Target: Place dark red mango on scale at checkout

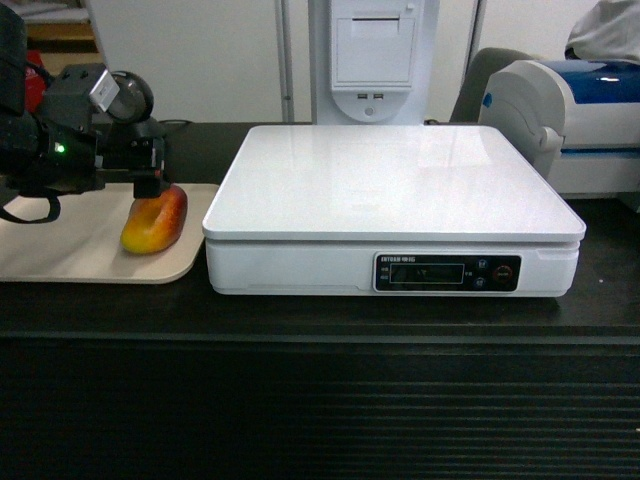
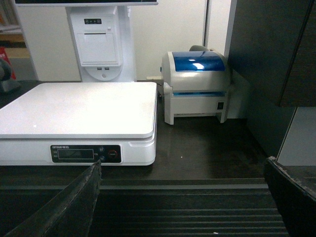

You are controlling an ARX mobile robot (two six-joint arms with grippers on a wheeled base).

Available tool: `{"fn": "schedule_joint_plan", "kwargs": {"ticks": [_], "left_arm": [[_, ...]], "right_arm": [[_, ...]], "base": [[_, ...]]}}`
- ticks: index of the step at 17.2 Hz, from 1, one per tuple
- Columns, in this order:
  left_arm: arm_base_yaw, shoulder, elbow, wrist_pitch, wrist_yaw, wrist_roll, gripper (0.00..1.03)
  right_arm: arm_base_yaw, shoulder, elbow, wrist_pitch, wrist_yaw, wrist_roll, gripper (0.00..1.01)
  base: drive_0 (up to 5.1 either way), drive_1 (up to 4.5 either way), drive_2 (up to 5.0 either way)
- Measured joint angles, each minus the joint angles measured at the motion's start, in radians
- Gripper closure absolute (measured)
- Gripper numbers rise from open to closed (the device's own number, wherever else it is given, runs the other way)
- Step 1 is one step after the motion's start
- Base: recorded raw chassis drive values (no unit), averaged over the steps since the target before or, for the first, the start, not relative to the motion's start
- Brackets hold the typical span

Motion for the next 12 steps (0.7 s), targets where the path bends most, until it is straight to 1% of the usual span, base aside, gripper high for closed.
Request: {"fn": "schedule_joint_plan", "kwargs": {"ticks": [7,8,12], "left_arm": [[0.003,0.081,0.141,-0.116,0.011,-0.032,0.05],[0.0,0.095,0.157,-0.131,0.004,-0.033,0.05],[-0.014,0.147,0.192,-0.171,0.007,-0.033,0.05]], "right_arm": [[0.0,0.0,0.0,0.0,0.0,0.0,0.03],[0.0,0.0,0.0,0.0,0.0,0.0,0.03],[0.0,0.0,0.0,0.0,0.0,0.0,0.03]], "base": [[0.0,0.0,0.0],[0.0,0.0,0.0],[0.0,0.0,0.0]]}}
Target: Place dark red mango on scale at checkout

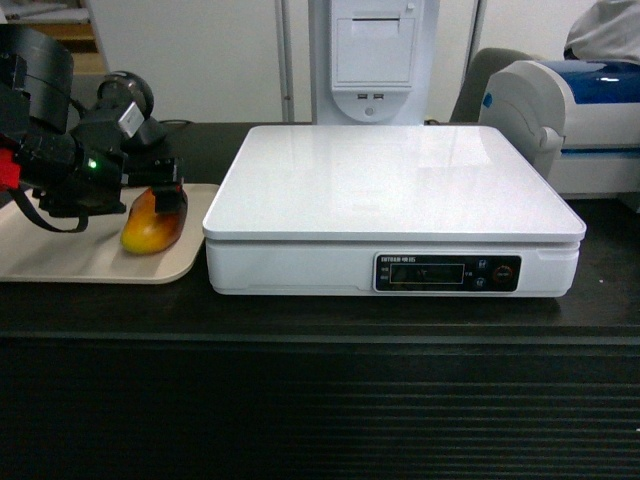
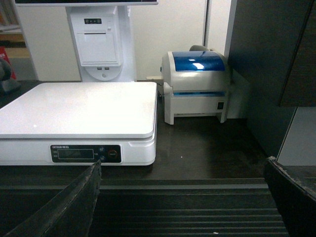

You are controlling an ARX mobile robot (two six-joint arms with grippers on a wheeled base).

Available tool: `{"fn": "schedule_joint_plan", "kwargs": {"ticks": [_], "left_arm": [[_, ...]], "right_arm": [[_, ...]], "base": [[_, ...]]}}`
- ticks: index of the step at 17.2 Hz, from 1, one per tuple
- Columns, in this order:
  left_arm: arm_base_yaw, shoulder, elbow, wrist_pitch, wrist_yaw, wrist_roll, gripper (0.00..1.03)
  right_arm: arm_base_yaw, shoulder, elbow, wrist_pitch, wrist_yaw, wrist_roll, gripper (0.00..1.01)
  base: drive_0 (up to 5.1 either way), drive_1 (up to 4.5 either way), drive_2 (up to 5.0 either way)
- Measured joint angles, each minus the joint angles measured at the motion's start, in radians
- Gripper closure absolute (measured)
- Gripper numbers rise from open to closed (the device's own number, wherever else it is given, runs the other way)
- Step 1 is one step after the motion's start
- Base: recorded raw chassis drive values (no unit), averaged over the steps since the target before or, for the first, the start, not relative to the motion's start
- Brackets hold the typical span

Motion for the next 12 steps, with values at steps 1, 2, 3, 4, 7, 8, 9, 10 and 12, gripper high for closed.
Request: {"fn": "schedule_joint_plan", "kwargs": {"ticks": [1,2,3,4,7,8,9,10,12], "left_arm": [[-0.001,0.01,0.008,-0.015,0.0,0.001,0.05],[-0.002,0.021,0.017,-0.021,0.0,0.004,0.05],[-0.002,0.035,0.031,-0.026,0.0,0.004,0.05],[-0.002,0.046,0.04,-0.029,-0.001,0.004,0.05],[-0.002,0.074,0.055,-0.034,-0.011,0.011,0.05],[-0.001,0.076,0.061,-0.036,-0.012,0.019,0.09],[0.0,0.076,0.061,-0.034,-0.011,0.022,0.2],[0.0,0.076,0.061,-0.032,-0.011,0.023,0.31],[0.001,0.075,0.048,-0.009,-0.011,0.023,0.41]], "right_arm": [[0.0,0.0,0.0,0.0,0.0,0.0,0.03],[0.0,0.0,0.0,0.0,0.0,0.0,0.03],[0.0,0.0,0.0,0.0,0.0,0.0,0.03],[0.0,0.0,0.0,0.0,0.0,0.0,0.03],[0.0,0.0,0.0,0.0,0.0,0.0,0.03],[0.0,0.0,0.0,0.0,0.0,0.0,0.03],[0.0,0.0,0.0,0.0,0.0,0.0,0.03],[0.0,0.0,0.0,0.0,0.0,0.0,0.03],[0.0,0.0,0.0,0.0,0.0,0.0,0.03]], "base": [[0.0,0.0,0.0],[0.0,0.0,0.0],[0.0,0.0,0.0],[0.0,0.0,0.0],[0.0,0.0,0.0],[0.0,0.0,0.0],[0.0,0.0,0.0],[0.0,0.0,0.0],[0.0,0.0,0.0]]}}
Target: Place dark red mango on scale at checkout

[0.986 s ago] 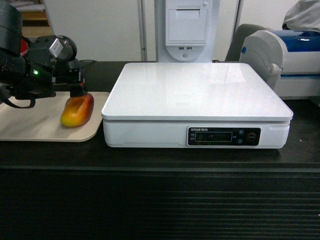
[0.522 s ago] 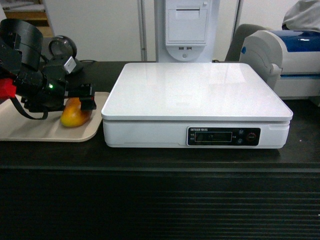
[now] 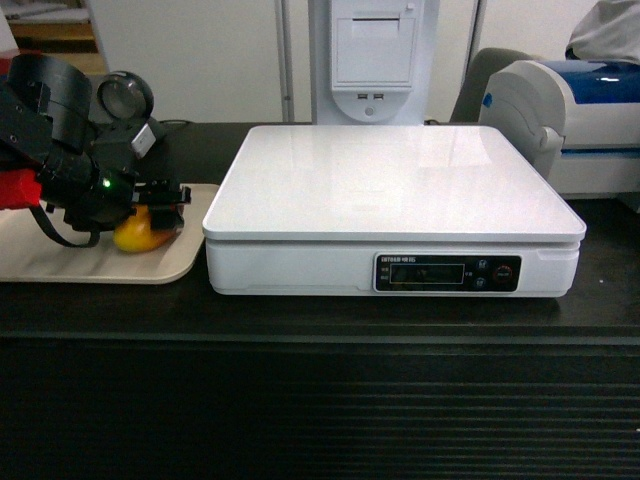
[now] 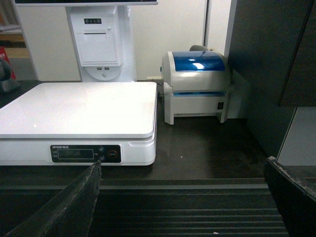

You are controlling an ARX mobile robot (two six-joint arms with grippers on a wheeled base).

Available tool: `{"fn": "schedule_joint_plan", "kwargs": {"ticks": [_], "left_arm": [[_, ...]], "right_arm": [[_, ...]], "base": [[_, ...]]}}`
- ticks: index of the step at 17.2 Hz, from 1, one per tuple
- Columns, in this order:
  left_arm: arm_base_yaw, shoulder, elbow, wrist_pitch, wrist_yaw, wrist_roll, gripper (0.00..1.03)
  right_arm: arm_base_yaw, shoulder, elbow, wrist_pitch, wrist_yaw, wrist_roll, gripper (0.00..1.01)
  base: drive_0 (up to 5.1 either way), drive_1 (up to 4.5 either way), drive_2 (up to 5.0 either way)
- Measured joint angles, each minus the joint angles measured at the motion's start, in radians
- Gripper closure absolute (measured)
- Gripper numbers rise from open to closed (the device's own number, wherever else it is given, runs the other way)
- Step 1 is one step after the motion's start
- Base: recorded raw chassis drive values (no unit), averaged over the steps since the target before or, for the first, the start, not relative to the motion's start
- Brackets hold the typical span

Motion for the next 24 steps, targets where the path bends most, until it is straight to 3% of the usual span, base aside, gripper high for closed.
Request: {"fn": "schedule_joint_plan", "kwargs": {"ticks": [4,5,6,11,14,18,24], "left_arm": [[-0.012,-0.098,-0.124,0.06,-0.002,-0.001,0.42],[-0.022,-0.146,-0.159,0.092,0.014,-0.017,0.42],[-0.039,-0.187,-0.16,0.12,0.037,-0.027,0.42],[-0.109,-0.298,-0.147,0.146,0.038,-0.056,0.42],[-0.217,-0.32,-0.062,0.13,0.027,-0.126,0.42],[-0.34,-0.201,0.134,0.02,-0.026,-0.206,0.42],[-0.521,-0.005,0.404,-0.158,-0.118,-0.277,0.42]], "right_arm": [[0.0,0.0,0.0,0.0,0.0,0.0,0.03],[0.0,0.0,0.0,0.0,0.0,0.0,0.03],[0.0,0.0,0.0,0.0,0.0,0.0,0.03],[0.0,0.0,0.0,0.0,0.0,0.0,0.03],[0.0,0.0,0.0,0.0,0.0,0.0,0.03],[0.0,0.0,0.0,0.0,0.0,0.0,0.03],[0.0,0.0,0.0,0.0,0.0,0.0,0.03]], "base": [[0.0,0.0,0.0],[0.0,0.0,0.0],[0.0,0.0,0.0],[0.0,0.0,0.0],[0.0,0.0,0.0],[0.0,0.0,0.0],[0.0,0.0,0.0]]}}
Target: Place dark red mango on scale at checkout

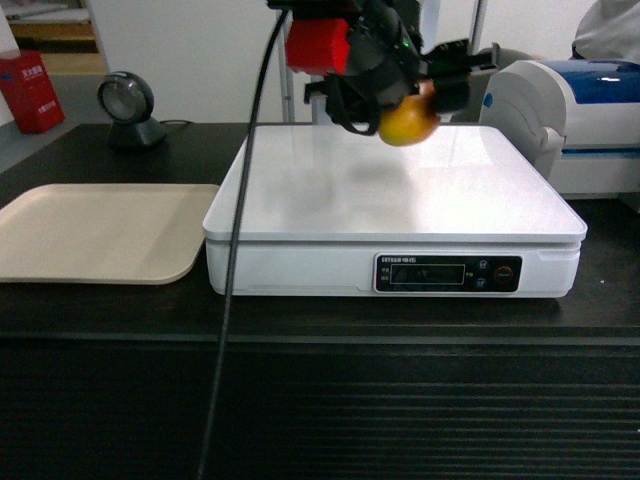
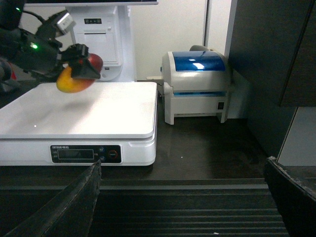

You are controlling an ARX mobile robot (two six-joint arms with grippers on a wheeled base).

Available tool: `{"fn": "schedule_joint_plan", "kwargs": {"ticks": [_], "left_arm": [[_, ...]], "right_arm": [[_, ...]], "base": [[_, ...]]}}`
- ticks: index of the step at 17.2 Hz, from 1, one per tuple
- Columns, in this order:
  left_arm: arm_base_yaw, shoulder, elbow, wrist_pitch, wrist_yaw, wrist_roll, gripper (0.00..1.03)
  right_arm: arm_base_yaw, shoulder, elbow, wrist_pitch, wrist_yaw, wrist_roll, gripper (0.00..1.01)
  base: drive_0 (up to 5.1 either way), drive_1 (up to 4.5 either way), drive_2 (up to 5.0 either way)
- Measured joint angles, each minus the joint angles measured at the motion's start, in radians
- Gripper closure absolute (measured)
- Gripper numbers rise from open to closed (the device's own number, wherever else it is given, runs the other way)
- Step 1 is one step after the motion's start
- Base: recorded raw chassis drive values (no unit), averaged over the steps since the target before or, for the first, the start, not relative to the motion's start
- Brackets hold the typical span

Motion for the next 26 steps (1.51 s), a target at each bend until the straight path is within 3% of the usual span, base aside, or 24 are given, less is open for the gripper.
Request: {"fn": "schedule_joint_plan", "kwargs": {"ticks": [3,9,13,17,23,25,26], "left_arm": [[-0.056,0.074,0.066,-0.067,-0.056,-0.016,0.42],[-0.048,0.135,0.149,-0.134,-0.149,-0.04,0.42],[-0.056,0.136,0.159,-0.133,-0.152,-0.039,0.05],[-0.058,0.136,0.167,-0.132,-0.163,-0.029,0.05],[-0.063,0.1,0.113,-0.057,-0.169,0.045,0.05],[-0.064,0.027,0.017,0.012,-0.117,0.098,0.05],[-0.062,-0.048,-0.076,0.087,-0.051,0.146,0.05]], "right_arm": [[0.0,0.0,0.0,0.0,0.0,0.0,0.03],[0.0,0.0,0.0,0.0,0.0,0.0,0.03],[0.0,0.0,0.0,0.0,0.0,0.0,0.03],[0.0,0.0,0.0,0.0,0.0,0.0,0.03],[0.0,0.0,0.0,0.0,0.0,0.0,0.03],[0.0,0.0,0.0,0.0,0.0,0.0,0.03],[0.0,0.0,0.0,0.0,0.0,0.0,0.03]], "base": [[0.0,0.0,0.0],[0.0,0.0,0.0],[0.0,0.0,0.0],[0.0,0.0,0.0],[0.0,0.0,0.0],[0.0,0.0,0.0],[0.0,0.0,0.0]]}}
